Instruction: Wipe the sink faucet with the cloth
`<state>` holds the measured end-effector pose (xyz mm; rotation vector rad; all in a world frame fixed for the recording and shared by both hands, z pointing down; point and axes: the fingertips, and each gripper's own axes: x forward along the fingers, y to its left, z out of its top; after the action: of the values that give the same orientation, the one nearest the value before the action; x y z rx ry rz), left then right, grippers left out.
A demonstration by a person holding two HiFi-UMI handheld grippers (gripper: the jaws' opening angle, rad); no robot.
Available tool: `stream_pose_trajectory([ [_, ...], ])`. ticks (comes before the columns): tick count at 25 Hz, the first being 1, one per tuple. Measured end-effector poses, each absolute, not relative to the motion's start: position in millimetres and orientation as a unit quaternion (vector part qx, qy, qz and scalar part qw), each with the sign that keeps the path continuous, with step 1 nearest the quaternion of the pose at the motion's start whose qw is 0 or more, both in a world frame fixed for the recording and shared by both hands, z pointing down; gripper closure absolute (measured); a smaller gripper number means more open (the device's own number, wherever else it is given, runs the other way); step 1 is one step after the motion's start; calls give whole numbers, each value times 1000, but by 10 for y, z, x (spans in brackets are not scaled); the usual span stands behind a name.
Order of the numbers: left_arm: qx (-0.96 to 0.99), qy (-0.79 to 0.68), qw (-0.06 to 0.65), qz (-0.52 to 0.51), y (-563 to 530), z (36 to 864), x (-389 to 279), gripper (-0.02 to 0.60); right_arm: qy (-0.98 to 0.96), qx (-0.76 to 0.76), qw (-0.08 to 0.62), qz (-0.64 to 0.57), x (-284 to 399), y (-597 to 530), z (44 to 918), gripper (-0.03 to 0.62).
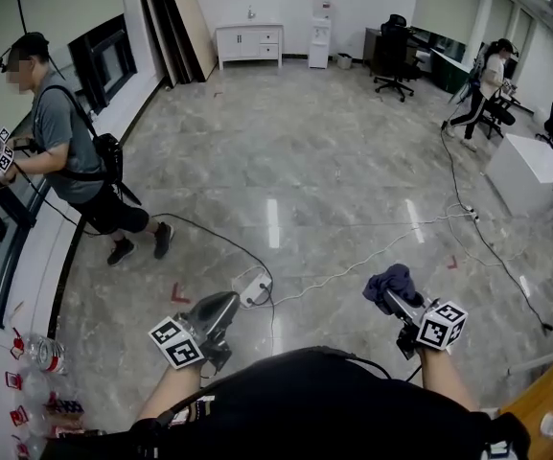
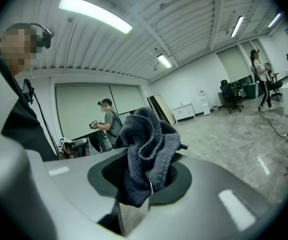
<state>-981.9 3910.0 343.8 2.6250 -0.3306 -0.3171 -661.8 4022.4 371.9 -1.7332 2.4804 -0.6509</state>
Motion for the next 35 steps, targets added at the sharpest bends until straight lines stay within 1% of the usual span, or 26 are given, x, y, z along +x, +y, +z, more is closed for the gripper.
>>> stream_pose_trajectory([
  [3, 957, -132, 229, -118, 39011, 3434, -9397, 583, 810, -547, 30, -208, -6182, 40111, 3779, 508],
  [6, 953, -146, 236, -124, 38882, 3413, -8816, 583, 815, -538, 31, -214, -5596, 39948, 3817, 508],
  [13, 950, -149, 240, -130, 38779, 3353, -7490, 583, 828, -521, 12, -207, -4332, 39634, 3764, 508],
  [17, 956, -146, 227, -116, 38720, 3326, -6988, 583, 831, -515, 14, -207, -3866, 39467, 3787, 508],
  [22, 953, -166, 233, -105, 38420, 3387, -6911, 583, 832, -507, 16, -223, -3708, 39156, 3931, 508],
  [26, 950, -168, 241, -107, 37975, 3494, -6884, 583, 830, -507, 8, -233, -3685, 38713, 4052, 508],
  [30, 950, -157, 242, -121, 37364, 3564, -6973, 583, 828, -512, -3, -226, -3819, 38160, 4078, 508],
  [35, 953, -135, 242, -126, 36433, 3433, -7315, 583, 821, -528, -4, -218, -4186, 37307, 3864, 508],
])
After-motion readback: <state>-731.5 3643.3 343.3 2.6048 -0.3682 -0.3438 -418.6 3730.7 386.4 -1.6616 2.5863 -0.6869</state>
